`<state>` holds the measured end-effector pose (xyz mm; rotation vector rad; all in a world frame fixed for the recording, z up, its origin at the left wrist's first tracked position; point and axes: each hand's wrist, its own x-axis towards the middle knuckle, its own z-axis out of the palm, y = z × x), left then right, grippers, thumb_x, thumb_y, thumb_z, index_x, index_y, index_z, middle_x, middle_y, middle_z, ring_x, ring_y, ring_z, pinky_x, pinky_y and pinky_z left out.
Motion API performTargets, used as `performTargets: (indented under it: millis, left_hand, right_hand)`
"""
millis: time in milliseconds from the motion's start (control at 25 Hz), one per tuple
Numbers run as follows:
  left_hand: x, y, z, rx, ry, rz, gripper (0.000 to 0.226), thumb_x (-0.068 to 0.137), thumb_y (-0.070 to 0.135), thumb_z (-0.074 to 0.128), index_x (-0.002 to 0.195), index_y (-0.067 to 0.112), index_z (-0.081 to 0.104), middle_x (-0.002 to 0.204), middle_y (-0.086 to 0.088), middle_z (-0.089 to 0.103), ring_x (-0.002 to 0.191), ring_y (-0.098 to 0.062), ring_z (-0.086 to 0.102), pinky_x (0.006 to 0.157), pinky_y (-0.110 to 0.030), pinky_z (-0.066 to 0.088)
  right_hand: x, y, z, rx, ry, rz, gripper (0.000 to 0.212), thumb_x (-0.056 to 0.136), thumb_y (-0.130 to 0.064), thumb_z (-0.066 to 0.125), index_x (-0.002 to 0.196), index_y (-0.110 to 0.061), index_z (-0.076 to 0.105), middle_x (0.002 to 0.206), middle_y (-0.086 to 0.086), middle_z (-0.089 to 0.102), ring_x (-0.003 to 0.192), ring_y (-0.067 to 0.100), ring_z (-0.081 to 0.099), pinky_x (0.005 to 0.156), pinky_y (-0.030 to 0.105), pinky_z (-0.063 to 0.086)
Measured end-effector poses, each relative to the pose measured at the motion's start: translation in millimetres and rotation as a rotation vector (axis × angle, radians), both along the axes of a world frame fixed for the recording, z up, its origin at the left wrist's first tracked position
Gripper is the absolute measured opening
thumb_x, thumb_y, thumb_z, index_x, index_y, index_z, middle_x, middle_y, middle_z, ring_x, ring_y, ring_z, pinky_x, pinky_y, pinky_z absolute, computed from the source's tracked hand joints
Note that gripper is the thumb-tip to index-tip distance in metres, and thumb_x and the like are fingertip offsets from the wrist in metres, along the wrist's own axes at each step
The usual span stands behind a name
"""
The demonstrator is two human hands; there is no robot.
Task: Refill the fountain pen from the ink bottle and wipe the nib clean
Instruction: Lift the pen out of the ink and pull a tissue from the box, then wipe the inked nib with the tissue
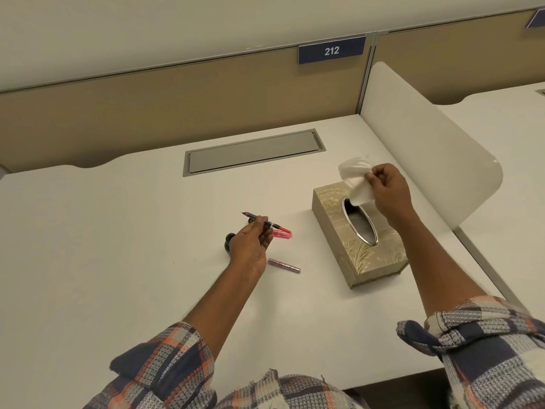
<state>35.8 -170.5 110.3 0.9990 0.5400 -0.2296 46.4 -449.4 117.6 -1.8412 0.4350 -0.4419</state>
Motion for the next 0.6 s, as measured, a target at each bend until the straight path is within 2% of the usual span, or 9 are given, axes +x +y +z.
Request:
performTargets:
  millis: [40,120,200,320,440,600]
  left_hand:
    - [0,0,0,0.008,-0.019,-0.017,0.016,0.089,0.010,0.059,0.094,-0.003,0.066,0.078,-0.008,0.062,0.068,-0.014,0.060,0.074,-0.023,0.052]
    - [-1,-1,1,0.036,-0.067,-0.069,0.021,0.091,0.009,0.057,0.101,-0.007,0.064,0.078,-0.008,0.062,0.070,-0.014,0.059,0.071,-0.021,0.052]
    - [-2,-1,3,0.071,-0.116,-0.121,0.021,0.092,0.008,0.054,0.101,-0.008,0.064,0.078,-0.008,0.060,0.071,-0.014,0.057,0.066,-0.018,0.052]
    - [-4,3,6,0.116,-0.175,-0.190,0.018,0.093,0.007,0.051,0.094,-0.003,0.066,0.078,-0.008,0.058,0.071,-0.016,0.056,0.063,-0.017,0.052]
    - [-8,6,7,0.144,-0.217,-0.246,0.019,0.094,0.007,0.049,0.090,0.001,0.066,0.078,-0.008,0.058,0.071,-0.016,0.055,0.064,-0.018,0.051]
    - [-11,11,10,0.155,-0.240,-0.266,0.019,0.094,0.008,0.049,0.090,0.003,0.068,0.077,-0.007,0.060,0.071,-0.016,0.055,0.069,-0.022,0.051]
  right_hand:
    - [2,8,5,-0.082,0.019,-0.014,0.003,0.095,-0.017,0.055,0.093,-0.016,0.056,0.074,-0.008,0.053,0.066,0.006,0.047,0.064,0.023,0.038]
    - [3,29,12,-0.201,0.032,-0.015,0.009,0.096,-0.017,0.054,0.100,-0.009,0.056,0.078,-0.004,0.056,0.066,0.007,0.050,0.058,0.015,0.038]
    - [1,49,12,-0.202,0.019,0.012,0.010,0.095,-0.013,0.055,0.102,-0.006,0.053,0.085,0.003,0.060,0.066,0.011,0.054,0.054,0.009,0.045]
    - [-4,73,6,-0.156,0.041,0.081,0.021,0.092,-0.007,0.057,0.110,-0.010,0.048,0.091,0.006,0.068,0.069,0.019,0.063,0.054,0.029,0.057]
    - [-7,94,-1,-0.091,0.054,0.111,0.032,0.087,-0.001,0.055,0.114,-0.017,0.048,0.078,0.000,0.068,0.062,0.016,0.066,0.052,0.030,0.057]
    - [-11,117,-8,0.091,0.078,0.100,0.027,0.085,0.003,0.050,0.105,-0.015,0.047,0.087,0.012,0.070,0.067,0.030,0.070,0.056,0.038,0.060]
